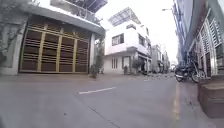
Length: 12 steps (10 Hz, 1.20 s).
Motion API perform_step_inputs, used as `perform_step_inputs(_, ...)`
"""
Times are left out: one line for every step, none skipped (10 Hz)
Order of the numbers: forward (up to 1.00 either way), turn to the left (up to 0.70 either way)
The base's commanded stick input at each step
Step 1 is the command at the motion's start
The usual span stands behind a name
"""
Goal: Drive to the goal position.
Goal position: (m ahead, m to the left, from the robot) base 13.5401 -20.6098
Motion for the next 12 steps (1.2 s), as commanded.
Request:
perform_step_inputs(1.00, 0.00)
perform_step_inputs(1.00, 0.00)
perform_step_inputs(1.00, 0.00)
perform_step_inputs(1.00, 0.00)
perform_step_inputs(1.00, 0.00)
perform_step_inputs(1.00, 0.00)
perform_step_inputs(1.00, 0.00)
perform_step_inputs(1.00, 0.00)
perform_step_inputs(1.00, 0.00)
perform_step_inputs(1.00, 0.00)
perform_step_inputs(1.00, 0.00)
perform_step_inputs(1.00, 0.00)
